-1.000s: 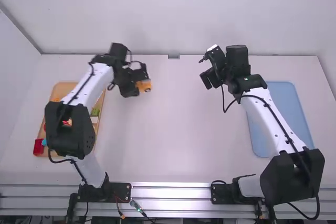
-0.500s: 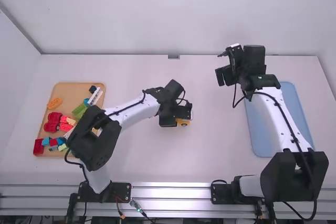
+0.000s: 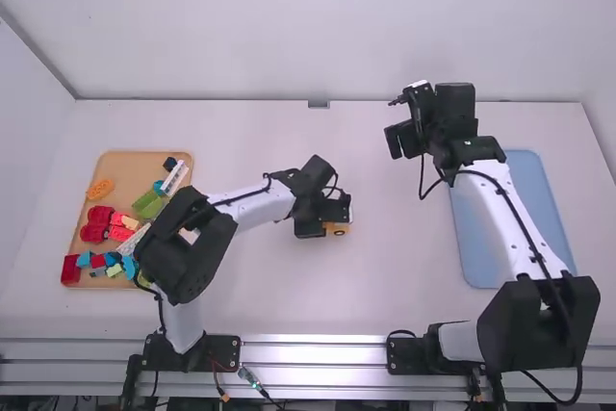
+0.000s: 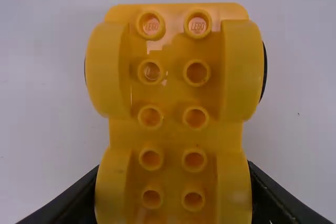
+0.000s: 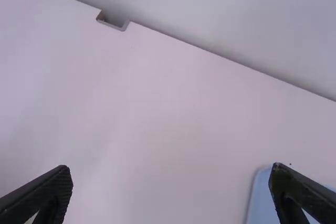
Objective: Assemble lego blocks to make yellow taxi
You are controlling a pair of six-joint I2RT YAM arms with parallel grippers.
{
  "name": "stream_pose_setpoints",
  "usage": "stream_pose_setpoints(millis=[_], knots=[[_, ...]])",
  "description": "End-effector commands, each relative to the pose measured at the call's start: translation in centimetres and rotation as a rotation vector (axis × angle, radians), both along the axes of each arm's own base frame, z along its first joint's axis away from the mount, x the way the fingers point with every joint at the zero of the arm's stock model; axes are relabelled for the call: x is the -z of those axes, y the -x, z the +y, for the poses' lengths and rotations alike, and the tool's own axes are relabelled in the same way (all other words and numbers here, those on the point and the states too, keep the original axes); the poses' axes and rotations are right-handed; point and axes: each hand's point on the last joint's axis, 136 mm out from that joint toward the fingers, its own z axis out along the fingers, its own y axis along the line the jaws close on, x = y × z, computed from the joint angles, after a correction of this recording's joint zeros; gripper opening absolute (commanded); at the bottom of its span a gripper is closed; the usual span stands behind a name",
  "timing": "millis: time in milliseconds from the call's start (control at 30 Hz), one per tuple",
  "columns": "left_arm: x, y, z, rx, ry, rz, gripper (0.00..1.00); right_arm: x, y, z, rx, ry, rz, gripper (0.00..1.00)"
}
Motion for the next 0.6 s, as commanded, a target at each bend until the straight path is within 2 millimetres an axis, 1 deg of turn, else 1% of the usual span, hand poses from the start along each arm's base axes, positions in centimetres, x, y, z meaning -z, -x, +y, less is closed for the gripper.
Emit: stream_pose_setpoints(millis=[0,67,100,200,233,333,433,567], knots=[[1.4,0.9,0.5,0.045,-0.021,0.037,0.31,-1.3,-0.8,-0.1,0.007,-0.004,-0.031,0.99],[1.6,0.9,0.5,0.047,-0.022,0.039,0.36,-1.3,-0.7,-0.1,0.008,-0.004,-0.028,0.99],[1.6,0.9,0.5,0.045,-0.022,0.039,0.44,-1.3,-0.7,-0.1,0.008,-0.004,-0.027,0.99],[1.6,0.9,0.5,0.043,-0.022,0.038,0.79,-1.3,-0.7,-0.2,0.009,-0.004,-0.027,0.99],[1.6,0.9,0.5,0.044,-0.022,0.040,0.99,-1.3,-0.7,-0.1,0.007,-0.004,-0.028,0.99],[1.5,0.8,0.5,0.043,-0.019,0.034,0.99,-1.3,-0.7,-0.1,0.007,-0.004,-0.028,0.99],[1.1,0.3,0.5,0.030,-0.031,0.021,0.99,-1.3,-0.7,-0.1,0.007,-0.004,-0.028,0.99],[-0.1,-0.5,1.4,0.009,-0.094,0.014,0.99,-1.3,-0.8,-0.2,0.009,-0.004,-0.029,0.99]])
